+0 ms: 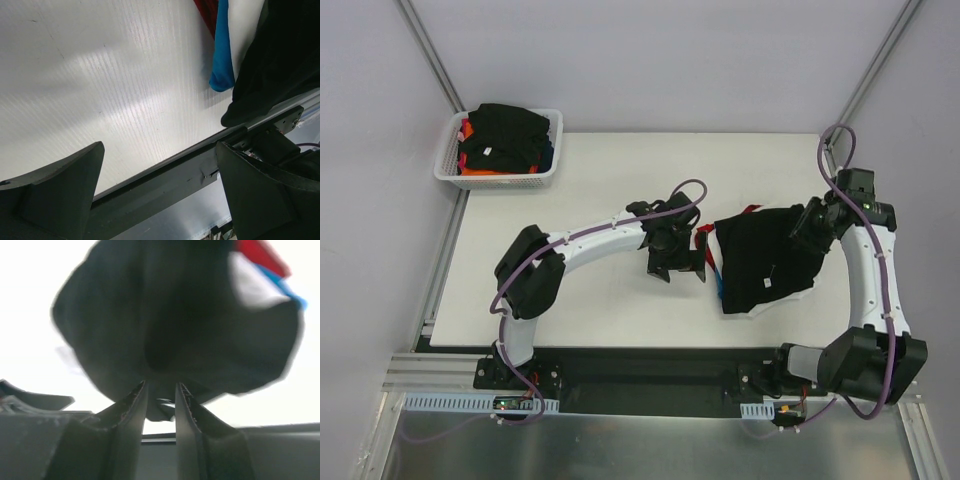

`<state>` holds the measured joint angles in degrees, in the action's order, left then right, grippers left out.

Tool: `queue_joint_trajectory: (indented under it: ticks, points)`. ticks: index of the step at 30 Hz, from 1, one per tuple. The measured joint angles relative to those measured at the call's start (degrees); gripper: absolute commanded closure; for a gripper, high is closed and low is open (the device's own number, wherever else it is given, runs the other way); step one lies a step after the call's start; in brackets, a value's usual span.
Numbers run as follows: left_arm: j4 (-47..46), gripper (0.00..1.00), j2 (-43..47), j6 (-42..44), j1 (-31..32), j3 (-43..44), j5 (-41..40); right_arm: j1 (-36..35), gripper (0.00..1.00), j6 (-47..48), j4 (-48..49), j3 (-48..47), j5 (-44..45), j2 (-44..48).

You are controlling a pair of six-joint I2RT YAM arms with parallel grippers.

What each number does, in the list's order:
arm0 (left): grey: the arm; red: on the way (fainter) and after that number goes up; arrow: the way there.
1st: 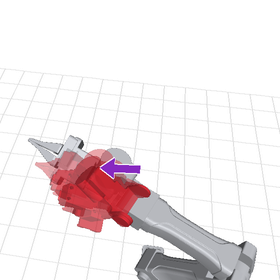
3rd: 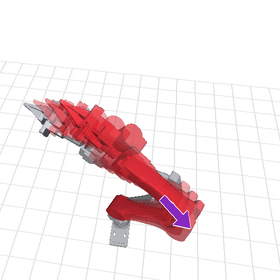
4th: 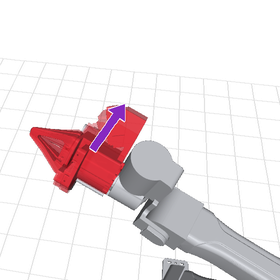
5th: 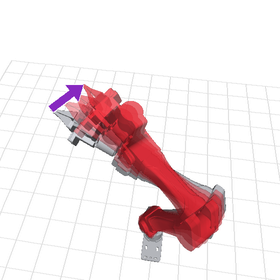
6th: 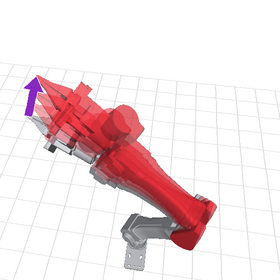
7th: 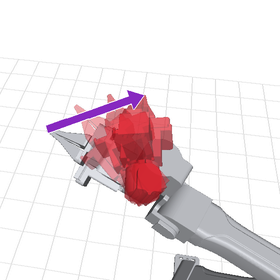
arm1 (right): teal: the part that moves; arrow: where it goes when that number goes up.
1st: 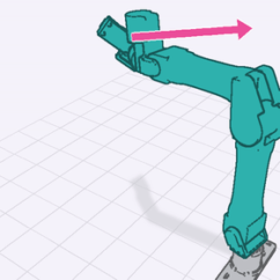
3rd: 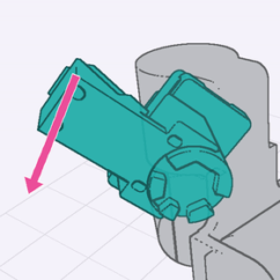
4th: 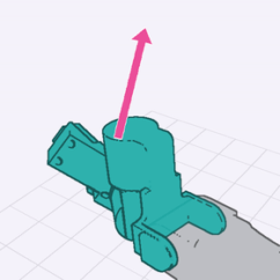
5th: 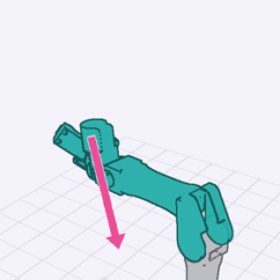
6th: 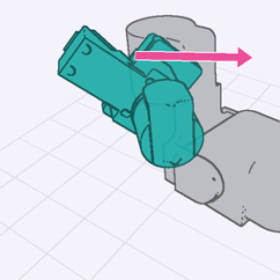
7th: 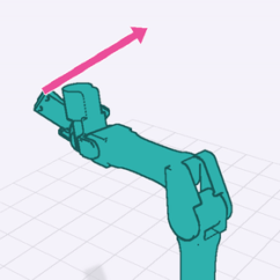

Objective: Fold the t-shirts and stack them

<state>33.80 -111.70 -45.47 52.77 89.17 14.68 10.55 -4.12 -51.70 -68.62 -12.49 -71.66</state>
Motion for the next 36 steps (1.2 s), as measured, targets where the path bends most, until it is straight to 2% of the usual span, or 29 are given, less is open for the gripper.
queue_joint_trajectory:
  ticks: [6, 9, 11, 13, 16, 19, 21, 23, 36]
  points:
    - [0.07, 0.06, 1.22, 0.02, 0.00, -1.95, -0.26, -0.17, 0.70, -1.27, -7.61, -5.05, 16.35, 2.56]
    - [0.20, 0.05, 1.86, 0.02, 0.00, -2.71, -0.28, -0.17, 0.73, -1.18, -8.57, -7.80, 18.80, 6.49]
    - [0.33, 0.06, 2.08, 0.02, 0.00, -2.89, -0.28, -0.17, 0.79, -0.72, -8.09, -8.98, 16.94, 8.92]
    - [0.35, 0.05, 2.12, 0.09, 0.00, -2.91, -0.28, -0.15, 0.83, 0.02, -6.60, -8.98, 10.99, 10.56]
    - [0.37, 0.06, 2.16, 0.15, 0.00, -2.91, -0.31, -0.20, 0.84, 0.42, -3.17, -5.90, 1.31, 10.29]
    - [0.28, 0.05, 2.64, 0.26, 0.00, -3.65, -0.37, -0.26, 0.81, 0.39, -0.57, -1.05, -3.34, 7.80]
    - [0.33, 0.05, 3.41, 0.35, 0.00, -4.83, -0.42, -0.26, 0.66, 0.44, 0.07, 1.73, -4.66, 5.53]
    - [0.50, 0.05, 4.04, 0.35, 0.00, -5.95, -0.44, -0.26, 0.59, 0.66, 0.11, 2.64, -5.22, 3.85]
    - [1.16, 0.05, 4.15, 1.20, 0.00, -4.74, -0.44, -0.02, 0.56, 3.93, 0.02, -7.65, -3.76, -0.31]
